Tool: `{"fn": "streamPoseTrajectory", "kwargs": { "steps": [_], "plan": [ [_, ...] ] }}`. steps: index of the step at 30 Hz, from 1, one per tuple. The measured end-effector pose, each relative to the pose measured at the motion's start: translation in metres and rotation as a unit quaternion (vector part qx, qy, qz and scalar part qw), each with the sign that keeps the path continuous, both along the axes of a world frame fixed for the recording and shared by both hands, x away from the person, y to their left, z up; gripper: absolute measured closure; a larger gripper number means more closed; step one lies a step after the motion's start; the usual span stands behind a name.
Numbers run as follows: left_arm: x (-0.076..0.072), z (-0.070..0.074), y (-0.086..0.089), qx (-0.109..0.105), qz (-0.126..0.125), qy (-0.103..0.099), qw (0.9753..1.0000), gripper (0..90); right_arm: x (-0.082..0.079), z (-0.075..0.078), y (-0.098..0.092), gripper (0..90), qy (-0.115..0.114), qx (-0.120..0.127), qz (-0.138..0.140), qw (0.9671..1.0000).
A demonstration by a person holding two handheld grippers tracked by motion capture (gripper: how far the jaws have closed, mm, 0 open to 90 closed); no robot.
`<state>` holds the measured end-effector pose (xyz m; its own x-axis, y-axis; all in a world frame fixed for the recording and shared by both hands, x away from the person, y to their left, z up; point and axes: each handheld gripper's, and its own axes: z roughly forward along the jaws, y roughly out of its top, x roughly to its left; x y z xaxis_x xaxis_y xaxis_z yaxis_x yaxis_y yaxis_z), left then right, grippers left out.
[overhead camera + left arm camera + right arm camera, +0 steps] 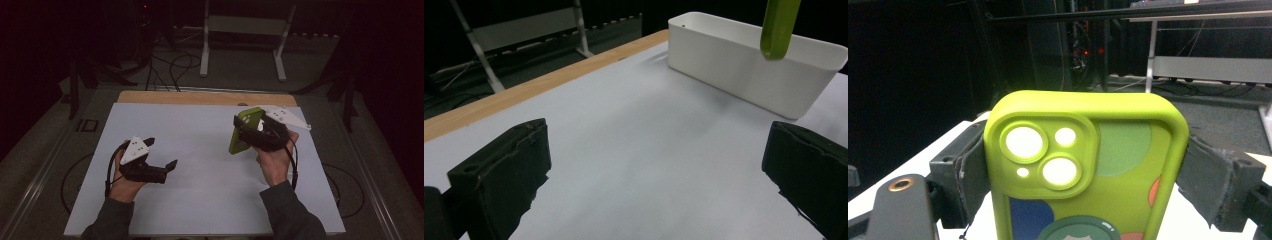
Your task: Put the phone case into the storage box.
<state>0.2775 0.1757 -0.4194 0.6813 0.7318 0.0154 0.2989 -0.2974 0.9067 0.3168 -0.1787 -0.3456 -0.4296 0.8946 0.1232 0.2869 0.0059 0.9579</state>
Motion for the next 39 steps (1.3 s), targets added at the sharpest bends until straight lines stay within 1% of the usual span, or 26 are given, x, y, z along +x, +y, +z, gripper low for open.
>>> {"fn": "streamPoseTrajectory", "kwargs": {
  "steps": [3, 12, 15, 19, 20, 21, 23, 27, 28, 32, 39],
  "plan": [
    [-0.002, -0.004, 0.005, 0.000, 0.002, -0.001, 1.0000, 0.0, 0.002, 0.003, -0.001, 15.8, -0.003, -0.001, -0.003, 1.0000],
    [-0.008, -0.012, 0.023, 0.003, 0.016, -0.001, 0.9999, 0.0, 0.007, 0.004, -0.006, 15.8, 0.001, -0.003, -0.010, 0.9999],
    [-0.010, -0.014, 0.027, 0.003, 0.018, -0.002, 0.9998, 0.0, 0.009, 0.004, -0.008, 15.8, 0.001, -0.003, -0.012, 0.9999],
    [-0.014, -0.020, 0.036, -0.002, 0.026, 0.000, 0.9997, 0.0, 0.011, 0.004, -0.009, 15.8, 0.002, -0.004, -0.013, 0.9999],
    [-0.014, -0.020, 0.036, -0.002, 0.026, 0.000, 0.9997, 0.0, 0.011, 0.004, -0.010, 15.8, 0.002, -0.004, -0.014, 0.9999],
    [-0.016, -0.023, 0.039, -0.006, 0.029, 0.002, 0.9996, 0.0, 0.012, 0.004, -0.010, 15.8, 0.002, -0.004, -0.015, 0.9999],
    [-0.018, -0.026, 0.041, -0.006, 0.033, -0.001, 0.9994, 0.0, 0.013, 0.004, -0.011, 15.8, 0.002, -0.004, -0.015, 0.9999],
    [-0.020, -0.029, 0.045, -0.007, 0.036, 0.000, 0.9993, 0.0, 0.015, 0.005, -0.013, 15.8, 0.003, -0.006, -0.020, 0.9998],
    [-0.022, -0.031, 0.048, -0.010, 0.041, 0.001, 0.9991, 0.0, 0.015, 0.006, -0.013, 15.8, 0.002, -0.006, -0.020, 0.9998],
    [-0.027, -0.034, 0.053, -0.016, 0.044, -0.001, 0.9989, 0.0, 0.017, 0.009, -0.016, 15.8, 0.001, -0.006, -0.024, 0.9997],
    [-0.029, -0.039, 0.057, -0.015, 0.047, 0.000, 0.9988, 0.0, 0.021, 0.010, -0.019, 15.7, 0.000, -0.008, -0.033, 0.9994]
  ]
}}
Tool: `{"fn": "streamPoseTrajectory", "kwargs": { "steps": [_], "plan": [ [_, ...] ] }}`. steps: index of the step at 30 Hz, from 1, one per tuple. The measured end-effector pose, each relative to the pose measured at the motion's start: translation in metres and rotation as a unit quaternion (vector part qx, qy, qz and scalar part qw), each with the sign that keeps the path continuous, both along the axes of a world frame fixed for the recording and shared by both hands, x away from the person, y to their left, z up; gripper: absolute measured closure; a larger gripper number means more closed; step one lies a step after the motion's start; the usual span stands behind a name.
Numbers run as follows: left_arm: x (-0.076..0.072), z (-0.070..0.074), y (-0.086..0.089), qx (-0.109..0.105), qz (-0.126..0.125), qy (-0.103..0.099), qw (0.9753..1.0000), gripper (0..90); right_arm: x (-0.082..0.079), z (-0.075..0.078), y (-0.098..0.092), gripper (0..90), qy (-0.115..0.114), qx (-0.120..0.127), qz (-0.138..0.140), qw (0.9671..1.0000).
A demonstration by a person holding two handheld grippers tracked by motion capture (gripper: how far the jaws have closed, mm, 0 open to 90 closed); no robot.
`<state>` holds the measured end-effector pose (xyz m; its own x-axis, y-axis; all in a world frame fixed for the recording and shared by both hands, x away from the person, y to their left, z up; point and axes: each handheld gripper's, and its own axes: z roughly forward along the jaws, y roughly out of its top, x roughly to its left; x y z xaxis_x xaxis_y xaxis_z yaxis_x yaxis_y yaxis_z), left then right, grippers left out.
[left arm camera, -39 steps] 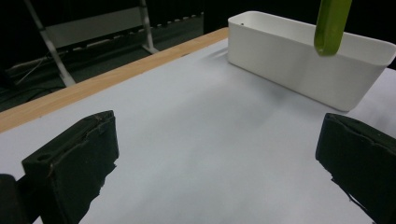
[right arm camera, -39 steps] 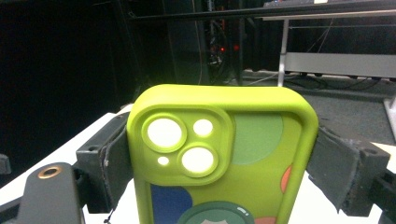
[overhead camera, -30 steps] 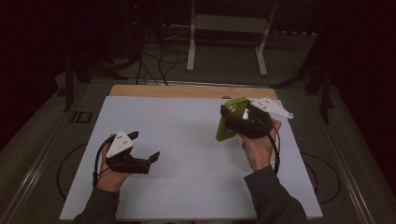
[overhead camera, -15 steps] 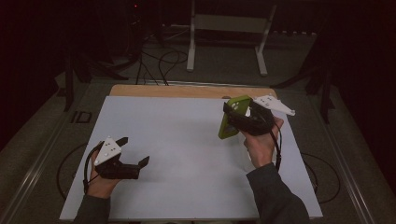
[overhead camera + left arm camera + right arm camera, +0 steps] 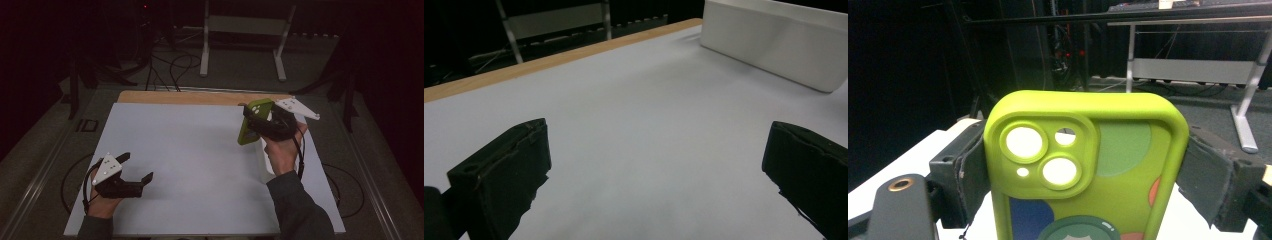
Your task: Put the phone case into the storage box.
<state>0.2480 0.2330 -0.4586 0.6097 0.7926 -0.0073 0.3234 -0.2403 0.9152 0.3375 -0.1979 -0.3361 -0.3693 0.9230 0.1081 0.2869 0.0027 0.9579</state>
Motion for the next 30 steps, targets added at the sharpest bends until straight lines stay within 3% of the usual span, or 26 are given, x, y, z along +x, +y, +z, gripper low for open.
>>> {"fn": "streamPoseTrajectory", "kwargs": {
  "steps": [30],
  "plan": [
    [-0.005, -0.012, 0.006, 0.007, -0.001, -0.006, 1.0000, 0.0, 0.013, 0.002, -0.020, 15.7, -0.002, -0.002, -0.037, 0.9993]
  ]
}}
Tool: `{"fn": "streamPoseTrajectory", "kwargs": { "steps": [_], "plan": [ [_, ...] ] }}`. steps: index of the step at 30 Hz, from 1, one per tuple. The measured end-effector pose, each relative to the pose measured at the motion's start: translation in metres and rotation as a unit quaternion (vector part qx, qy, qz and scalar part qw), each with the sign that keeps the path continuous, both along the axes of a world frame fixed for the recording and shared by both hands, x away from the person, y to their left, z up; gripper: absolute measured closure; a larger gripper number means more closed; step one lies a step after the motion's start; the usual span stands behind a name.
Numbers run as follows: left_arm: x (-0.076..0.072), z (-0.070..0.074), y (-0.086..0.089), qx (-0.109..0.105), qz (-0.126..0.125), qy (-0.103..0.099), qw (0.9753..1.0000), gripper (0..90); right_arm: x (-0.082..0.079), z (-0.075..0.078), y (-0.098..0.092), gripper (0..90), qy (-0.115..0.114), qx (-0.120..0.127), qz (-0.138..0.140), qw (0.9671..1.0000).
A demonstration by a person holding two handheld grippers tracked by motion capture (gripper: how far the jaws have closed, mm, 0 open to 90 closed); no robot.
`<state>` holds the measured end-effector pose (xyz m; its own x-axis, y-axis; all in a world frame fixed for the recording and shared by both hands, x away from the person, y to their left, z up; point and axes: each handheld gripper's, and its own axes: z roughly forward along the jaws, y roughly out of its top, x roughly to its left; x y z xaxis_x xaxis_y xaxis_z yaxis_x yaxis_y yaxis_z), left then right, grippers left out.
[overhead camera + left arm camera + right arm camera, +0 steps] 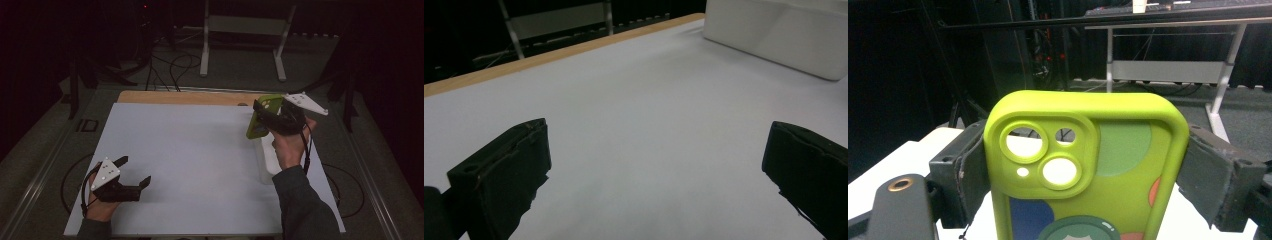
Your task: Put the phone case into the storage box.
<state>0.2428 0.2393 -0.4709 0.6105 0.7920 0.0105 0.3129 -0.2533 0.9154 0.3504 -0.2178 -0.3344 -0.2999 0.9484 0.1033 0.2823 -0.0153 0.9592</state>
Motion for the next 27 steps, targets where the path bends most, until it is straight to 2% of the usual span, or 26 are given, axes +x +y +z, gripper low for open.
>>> {"fn": "streamPoseTrajectory", "kwargs": {
  "steps": [10, 15, 21, 27],
  "plan": [
    [-0.003, -0.004, 0.000, 0.002, 0.000, 0.001, 1.0000, 0.0, 0.007, -0.001, -0.001, 15.6, -0.001, -0.006, -0.003, 1.0000],
    [-0.005, -0.005, 0.004, -0.005, 0.005, -0.001, 1.0000, 0.0, 0.009, 0.000, -0.003, 15.6, -0.003, -0.007, -0.006, 1.0000],
    [-0.007, -0.006, 0.006, -0.006, 0.009, -0.005, 0.9999, 0.0, 0.012, 0.001, -0.008, 15.6, -0.005, 0.000, -0.015, 0.9999],
    [-0.009, -0.007, 0.008, -0.008, 0.013, -0.004, 0.9999, 0.0, 0.016, 0.002, -0.011, 15.6, -0.005, -0.006, -0.024, 0.9997]
  ]
}}
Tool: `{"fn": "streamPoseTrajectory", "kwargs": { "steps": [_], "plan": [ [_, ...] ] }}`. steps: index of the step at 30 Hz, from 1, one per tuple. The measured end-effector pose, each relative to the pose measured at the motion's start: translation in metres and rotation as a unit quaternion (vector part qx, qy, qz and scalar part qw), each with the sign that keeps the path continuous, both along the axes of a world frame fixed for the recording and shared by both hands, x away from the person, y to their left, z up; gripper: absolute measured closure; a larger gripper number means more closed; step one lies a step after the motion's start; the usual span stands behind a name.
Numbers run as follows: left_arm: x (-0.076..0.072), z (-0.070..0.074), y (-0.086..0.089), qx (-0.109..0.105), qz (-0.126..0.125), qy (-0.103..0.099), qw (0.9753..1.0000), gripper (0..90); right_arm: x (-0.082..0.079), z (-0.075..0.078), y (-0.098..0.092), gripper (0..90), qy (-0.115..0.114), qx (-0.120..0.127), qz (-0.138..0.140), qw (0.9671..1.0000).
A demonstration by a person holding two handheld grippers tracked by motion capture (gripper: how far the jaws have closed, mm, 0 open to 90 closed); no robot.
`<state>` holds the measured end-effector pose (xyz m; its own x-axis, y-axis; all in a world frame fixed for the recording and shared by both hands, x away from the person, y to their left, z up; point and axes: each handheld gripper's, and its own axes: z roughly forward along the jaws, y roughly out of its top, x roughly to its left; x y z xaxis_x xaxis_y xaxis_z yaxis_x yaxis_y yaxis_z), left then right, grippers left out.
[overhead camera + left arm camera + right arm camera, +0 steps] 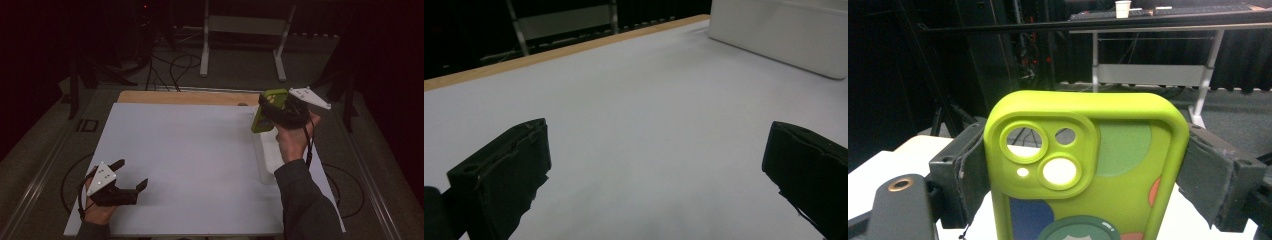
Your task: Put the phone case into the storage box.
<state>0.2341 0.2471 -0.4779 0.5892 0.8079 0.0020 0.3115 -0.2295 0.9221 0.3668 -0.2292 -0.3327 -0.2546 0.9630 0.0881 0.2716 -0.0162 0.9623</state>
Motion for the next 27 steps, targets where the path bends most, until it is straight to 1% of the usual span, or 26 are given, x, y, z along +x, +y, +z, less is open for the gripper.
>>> {"fn": "streamPoseTrajectory", "kwargs": {
  "steps": [6, 12, 27],
  "plan": [
    [-0.003, 0.000, 0.004, -0.011, 0.006, -0.002, 0.9999, 0.0, 0.008, -0.004, -0.002, 15.7, 0.002, -0.007, -0.011, 0.9999],
    [-0.003, 0.001, 0.004, -0.013, 0.007, -0.002, 0.9999, 0.0, 0.014, -0.006, -0.002, 15.7, 0.003, -0.012, -0.025, 0.9996],
    [-0.002, 0.000, 0.003, -0.011, 0.006, -0.002, 0.9999, 0.0, 0.030, -0.015, -0.010, 15.8, 0.011, -0.008, -0.055, 0.9984]
  ]
}}
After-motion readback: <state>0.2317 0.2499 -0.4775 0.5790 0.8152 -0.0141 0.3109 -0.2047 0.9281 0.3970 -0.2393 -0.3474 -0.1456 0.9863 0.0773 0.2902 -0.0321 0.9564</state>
